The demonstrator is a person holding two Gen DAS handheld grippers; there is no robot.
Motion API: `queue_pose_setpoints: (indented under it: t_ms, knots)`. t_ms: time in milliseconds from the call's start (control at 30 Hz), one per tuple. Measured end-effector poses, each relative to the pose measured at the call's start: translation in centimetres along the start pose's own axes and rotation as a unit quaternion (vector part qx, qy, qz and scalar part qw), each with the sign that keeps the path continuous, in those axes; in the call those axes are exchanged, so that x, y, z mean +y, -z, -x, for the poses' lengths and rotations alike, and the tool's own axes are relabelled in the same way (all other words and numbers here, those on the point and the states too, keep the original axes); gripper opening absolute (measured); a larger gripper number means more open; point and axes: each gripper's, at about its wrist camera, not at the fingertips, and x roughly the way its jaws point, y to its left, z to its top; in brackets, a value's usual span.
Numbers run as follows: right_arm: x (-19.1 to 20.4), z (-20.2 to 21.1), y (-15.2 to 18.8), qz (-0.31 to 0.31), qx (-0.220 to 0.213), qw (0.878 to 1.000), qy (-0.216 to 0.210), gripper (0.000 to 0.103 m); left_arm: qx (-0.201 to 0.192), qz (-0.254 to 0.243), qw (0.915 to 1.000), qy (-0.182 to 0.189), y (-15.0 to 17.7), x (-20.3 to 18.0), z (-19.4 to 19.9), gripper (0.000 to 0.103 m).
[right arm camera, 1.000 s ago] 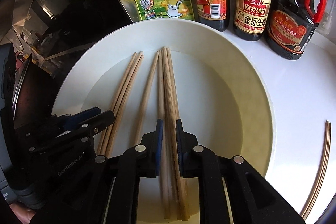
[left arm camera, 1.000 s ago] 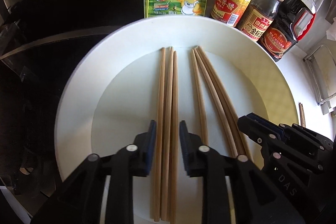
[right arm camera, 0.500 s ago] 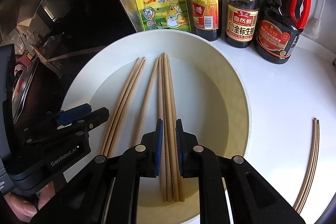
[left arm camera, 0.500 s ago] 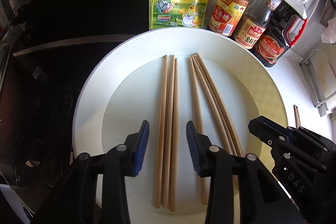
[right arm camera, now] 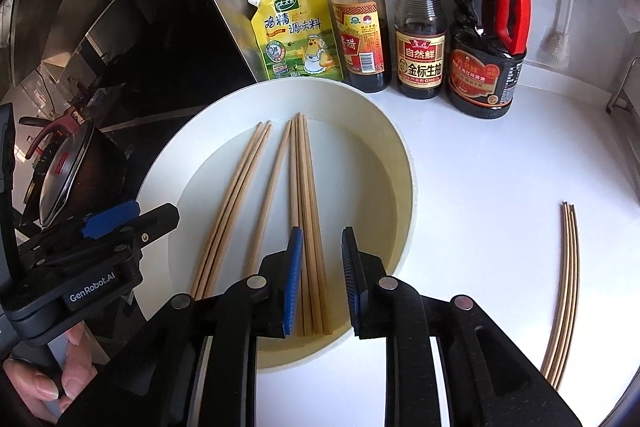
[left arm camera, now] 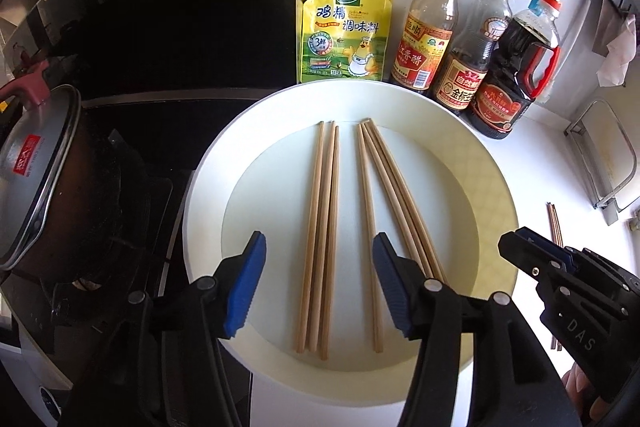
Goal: Organize utensils
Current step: 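Move the open right tool back over the chopstick row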
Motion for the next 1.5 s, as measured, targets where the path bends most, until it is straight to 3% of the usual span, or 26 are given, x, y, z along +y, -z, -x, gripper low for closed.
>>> queue_pose_setpoints:
  t_ms: [333, 867, 1133, 1500]
  knots:
    - [-3.4, 3.1, 2.5, -0.004, -0.008, 1.000, 0.010, 0.031, -0.007, -0.011, 0.9997, 0.019, 1.6, -3.9, 1.8, 0.064]
    - [-16.3, 8.8, 8.6, -0.094, -0.018, 0.990, 0.104, 0.040, -0.001, -0.085, 0.9917, 0.096, 3.8, -16.5, 2.1, 0.068]
    - [-21.5, 7.8, 11.1, -0.088, 0.004, 0.983, 0.159, 0.042, 0.013, -0.110, 0.9874, 0.113, 5.3, -21.7, 0.6, 0.070]
    - [-23.7, 4.2, 11.7, -0.082, 0.022, 0.987, 0.137, 0.042, 0.048, -0.110, 0.9887, 0.089, 7.3, -23.9, -3.0, 0.070]
